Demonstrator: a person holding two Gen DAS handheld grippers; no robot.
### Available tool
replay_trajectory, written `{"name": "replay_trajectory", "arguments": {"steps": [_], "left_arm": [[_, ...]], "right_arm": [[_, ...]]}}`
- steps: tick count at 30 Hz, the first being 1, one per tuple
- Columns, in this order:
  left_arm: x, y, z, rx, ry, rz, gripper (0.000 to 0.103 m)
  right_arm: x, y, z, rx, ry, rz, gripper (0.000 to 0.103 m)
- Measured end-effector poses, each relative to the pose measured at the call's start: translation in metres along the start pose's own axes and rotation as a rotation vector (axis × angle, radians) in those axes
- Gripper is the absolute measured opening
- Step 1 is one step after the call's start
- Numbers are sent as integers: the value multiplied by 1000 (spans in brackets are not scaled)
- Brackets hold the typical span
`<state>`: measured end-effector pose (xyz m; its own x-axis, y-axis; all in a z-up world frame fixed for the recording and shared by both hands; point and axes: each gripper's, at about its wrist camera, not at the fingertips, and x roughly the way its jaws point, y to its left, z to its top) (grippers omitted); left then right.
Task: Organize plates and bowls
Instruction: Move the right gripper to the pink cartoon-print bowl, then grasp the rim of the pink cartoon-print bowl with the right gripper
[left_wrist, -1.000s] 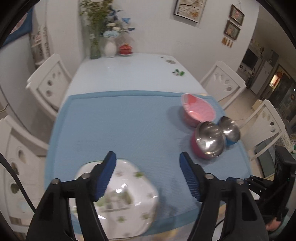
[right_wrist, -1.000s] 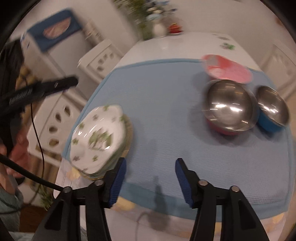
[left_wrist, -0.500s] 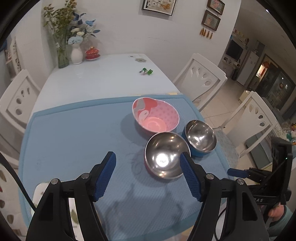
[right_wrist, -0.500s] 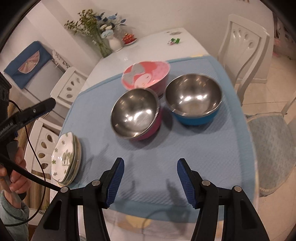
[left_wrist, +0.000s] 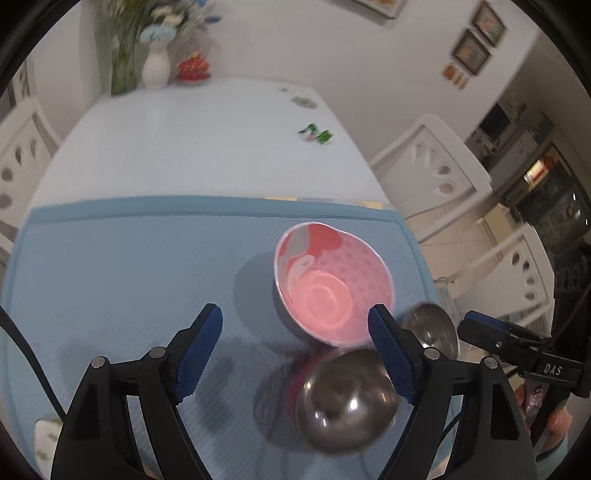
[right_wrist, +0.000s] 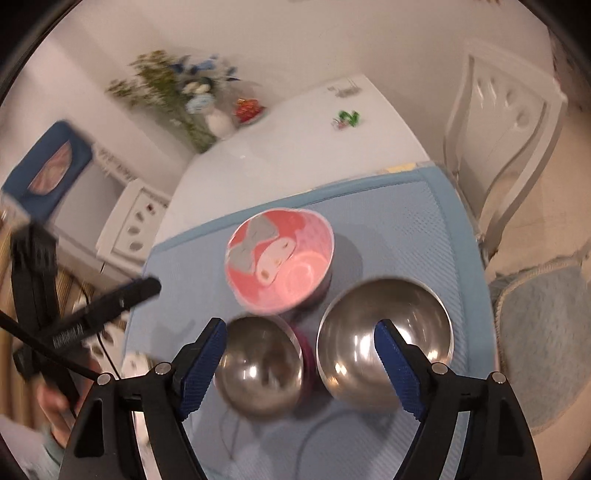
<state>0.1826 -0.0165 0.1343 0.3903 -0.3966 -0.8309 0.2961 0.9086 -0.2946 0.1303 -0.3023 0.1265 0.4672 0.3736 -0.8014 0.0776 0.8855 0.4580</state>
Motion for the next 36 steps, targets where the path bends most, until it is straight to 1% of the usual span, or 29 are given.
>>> {"name": "replay_trajectory", "arguments": {"steps": [2,4,5,6,8,9,11,12,13,14,15,16,17,18,19,21,22,24,26,30,34,36], "left_arm": [[22,7,8,-26,24,-6,80],[47,12,13,-41,67,17,76],[57,13,14,-45,87,24,72],[63,15,15,-46,100,24,64],[78,16,15,-50,130,13,62],[84,16,15,-50,136,13,62],[91,16,14,-46,147,11,56],[96,16,14,-46,161,8,49],[100,16,13,-48,173,6,46],[103,17,12,-52,180,5,46],[106,18,12,-55,184,3,39],[109,18,12,-55,186,-4,29],[112,18,11,-54,194,-11,27],[114,18,11,-55,197,-15,25],[116,18,12,-58,200,-21,20],[119,16,11,-65,208,-52,15],[118,13,11,-65,203,-54,15],[111,4,11,-32,167,-13,15],[101,-1,14,-16,126,-1,15],[86,-4,25,-6,66,1,15],[67,-10,30,36,-10,36,15],[57,-11,31,43,-37,35,15]], "right_arm": [[26,-4,21,26,48,-15,80],[44,-6,33,32,78,-32,78],[55,-7,39,34,97,-48,70],[62,-7,44,30,117,-59,63],[81,-10,54,30,167,-81,60],[86,-12,56,30,177,-86,59],[96,-13,61,17,196,-85,57],[101,-11,60,9,204,-93,55],[105,-11,61,1,212,-104,53],[110,-9,61,-12,227,-114,47],[114,-9,61,-19,237,-117,40],[120,-6,60,-38,260,-125,37],[124,-5,60,-49,271,-134,32],[128,-4,59,-58,283,-147,30],[132,-3,58,-66,296,-155,29],[139,-1,56,-73,316,-139,23],[140,1,55,-80,317,-144,22],[138,6,55,-107,301,-174,23],[131,8,58,-121,277,-184,23],[115,14,62,-146,238,-179,23],[98,23,61,-196,183,-180,23],[89,28,59,-211,164,-167,23]]}}
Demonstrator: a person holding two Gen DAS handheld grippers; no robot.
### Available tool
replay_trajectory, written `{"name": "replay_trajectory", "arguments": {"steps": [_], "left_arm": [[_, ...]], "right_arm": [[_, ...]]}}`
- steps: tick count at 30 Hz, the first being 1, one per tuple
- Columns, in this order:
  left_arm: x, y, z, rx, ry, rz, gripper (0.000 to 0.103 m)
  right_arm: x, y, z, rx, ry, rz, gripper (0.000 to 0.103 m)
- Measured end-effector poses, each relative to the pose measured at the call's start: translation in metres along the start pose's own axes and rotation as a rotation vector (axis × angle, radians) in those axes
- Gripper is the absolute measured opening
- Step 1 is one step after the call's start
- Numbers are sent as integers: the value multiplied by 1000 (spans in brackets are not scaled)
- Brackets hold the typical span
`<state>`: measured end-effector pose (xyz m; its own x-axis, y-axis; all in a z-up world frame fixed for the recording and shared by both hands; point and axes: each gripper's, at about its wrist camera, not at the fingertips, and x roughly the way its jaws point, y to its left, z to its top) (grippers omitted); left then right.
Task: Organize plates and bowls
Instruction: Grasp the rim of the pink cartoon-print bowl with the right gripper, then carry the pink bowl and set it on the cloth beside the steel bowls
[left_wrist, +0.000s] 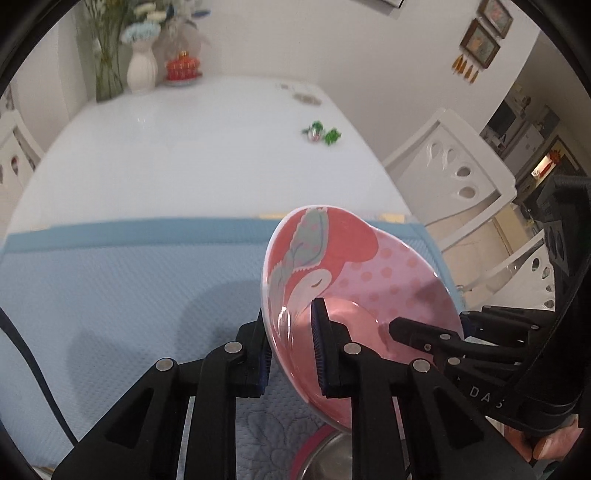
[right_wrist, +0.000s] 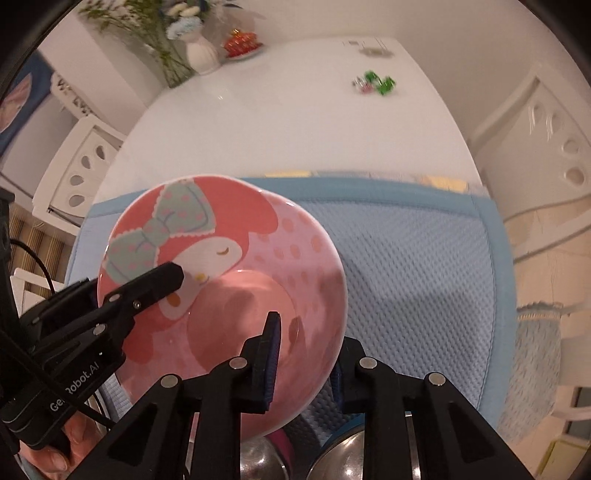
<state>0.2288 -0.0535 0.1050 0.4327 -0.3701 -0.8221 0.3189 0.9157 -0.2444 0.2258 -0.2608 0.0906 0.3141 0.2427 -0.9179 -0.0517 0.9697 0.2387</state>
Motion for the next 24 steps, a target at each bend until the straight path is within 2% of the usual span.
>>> {"name": "replay_trajectory", "arguments": {"steps": [7,13,20,24], "left_arm": [[-62,-11,-5,56,-117,7,15],[-101,-23,-27,85,-161,16,15],[-137,-36,-84,81,-155,-3,15],[-146,-43,-124,77,-121,-16,15]], "right_arm": [[-42,36,-13,-47,-108,24,23],[-77,56,-42,-50,-150,44,23],[-109,76,-101,-90,-164,34,23],[-115,85,-142,-128,-145,10,23]]}}
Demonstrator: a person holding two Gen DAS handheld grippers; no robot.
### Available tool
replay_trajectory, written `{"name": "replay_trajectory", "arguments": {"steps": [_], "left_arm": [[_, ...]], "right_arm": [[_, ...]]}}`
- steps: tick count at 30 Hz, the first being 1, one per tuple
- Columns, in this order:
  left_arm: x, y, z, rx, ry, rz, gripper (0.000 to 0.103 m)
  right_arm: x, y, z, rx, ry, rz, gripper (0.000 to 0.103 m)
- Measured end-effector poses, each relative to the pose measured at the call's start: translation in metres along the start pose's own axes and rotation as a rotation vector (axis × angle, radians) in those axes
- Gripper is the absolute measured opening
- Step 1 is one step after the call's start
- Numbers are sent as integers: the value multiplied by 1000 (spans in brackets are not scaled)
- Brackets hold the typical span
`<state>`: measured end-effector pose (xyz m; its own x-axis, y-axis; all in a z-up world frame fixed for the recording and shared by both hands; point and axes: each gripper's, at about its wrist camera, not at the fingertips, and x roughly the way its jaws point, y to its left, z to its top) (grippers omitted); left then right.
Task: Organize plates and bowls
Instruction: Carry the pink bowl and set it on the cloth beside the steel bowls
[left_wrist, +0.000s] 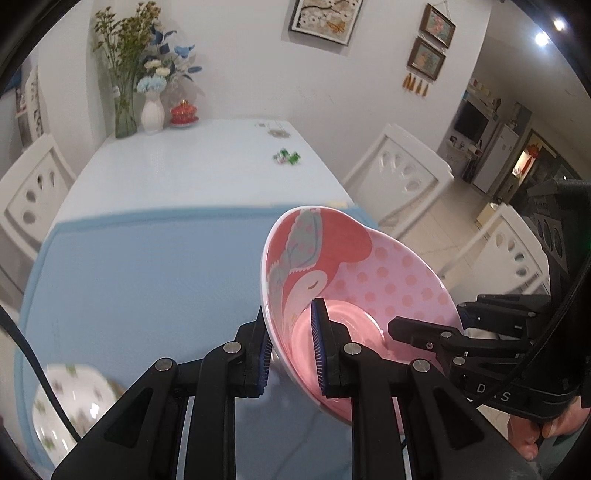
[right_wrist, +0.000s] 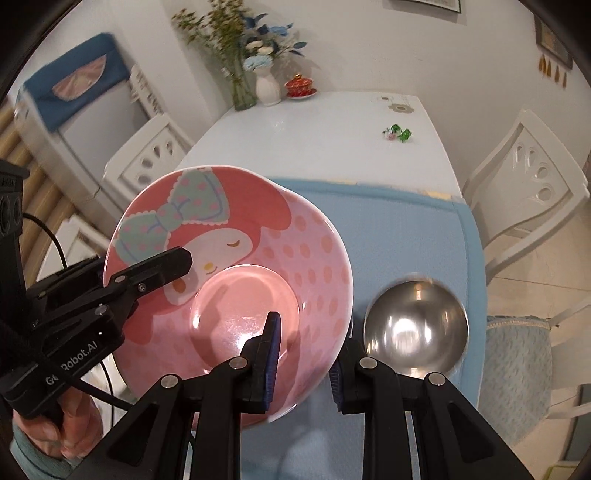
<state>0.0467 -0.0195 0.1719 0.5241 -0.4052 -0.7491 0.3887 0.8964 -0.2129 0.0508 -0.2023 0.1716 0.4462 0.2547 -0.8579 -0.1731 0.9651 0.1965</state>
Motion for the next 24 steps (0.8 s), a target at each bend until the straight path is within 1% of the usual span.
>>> {"name": "replay_trajectory", "arguments": {"steps": [2,6,8,11,13,17,21,24], "left_arm": [[0,-4,-20,-3,32,-4,15],[5,-8,-50,-22,88,-25,15],[10,-12,-64,-18,121,-39,15],[21,-20,-83,-7,158,-39,15],[32,-25,-92,-3,174,-38,15],[53,-30,-102,0,210,-54,15],[71,-31,-114,-13,250,-62,15],[78,-34,-125,-11,285,-50,15]], "right_arm": [[-1,5,-21,-10,27,-10,23],[6,8,-57,-2,90,5,23],[13,6,-77,5,131,16,23],[23,-4,-100,35,191,26,23],[31,-13,-109,63,220,33,23],[46,-31,-119,117,256,5,23],[56,-46,-126,184,272,20,23],[61,-51,-131,230,294,29,23]]}}
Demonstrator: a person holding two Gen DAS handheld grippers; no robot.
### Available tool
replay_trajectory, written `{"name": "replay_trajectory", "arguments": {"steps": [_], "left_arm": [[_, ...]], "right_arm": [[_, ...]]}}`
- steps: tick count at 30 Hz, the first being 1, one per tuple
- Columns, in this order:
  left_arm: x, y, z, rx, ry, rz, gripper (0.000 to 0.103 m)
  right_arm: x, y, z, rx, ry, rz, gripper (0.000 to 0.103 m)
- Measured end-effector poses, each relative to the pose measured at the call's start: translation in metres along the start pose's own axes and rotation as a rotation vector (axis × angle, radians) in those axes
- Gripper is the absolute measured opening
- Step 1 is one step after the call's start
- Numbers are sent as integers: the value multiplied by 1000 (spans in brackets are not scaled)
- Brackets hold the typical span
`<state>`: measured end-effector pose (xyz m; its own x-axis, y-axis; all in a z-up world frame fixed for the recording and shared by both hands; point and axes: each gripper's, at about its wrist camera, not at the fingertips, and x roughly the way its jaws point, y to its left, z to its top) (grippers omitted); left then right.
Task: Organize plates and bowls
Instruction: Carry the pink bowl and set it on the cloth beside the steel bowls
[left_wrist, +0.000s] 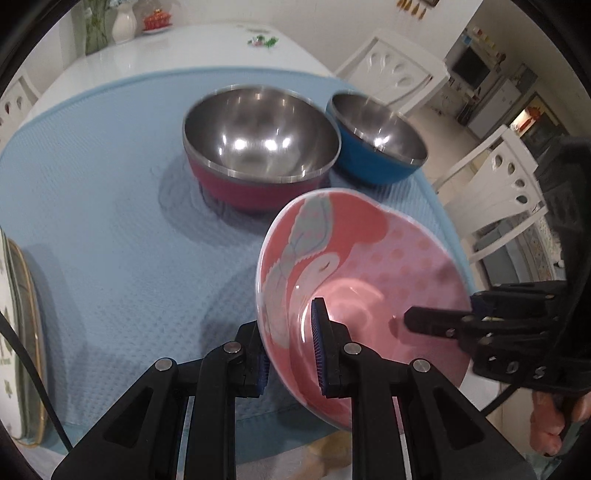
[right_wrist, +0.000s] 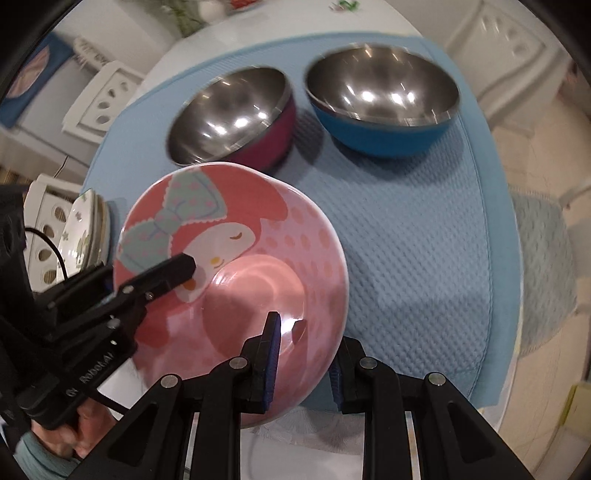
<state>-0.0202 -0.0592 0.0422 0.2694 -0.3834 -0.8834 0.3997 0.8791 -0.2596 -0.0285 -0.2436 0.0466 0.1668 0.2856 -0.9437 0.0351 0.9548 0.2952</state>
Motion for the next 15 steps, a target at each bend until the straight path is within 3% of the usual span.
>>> {"name": "replay_trajectory", "arguments": {"steps": [15], "left_arm": [[-35,19,-10,-41,-19,-11,19]], "right_arm": [[-25,-10,-10,38,-26,53,23]]}}
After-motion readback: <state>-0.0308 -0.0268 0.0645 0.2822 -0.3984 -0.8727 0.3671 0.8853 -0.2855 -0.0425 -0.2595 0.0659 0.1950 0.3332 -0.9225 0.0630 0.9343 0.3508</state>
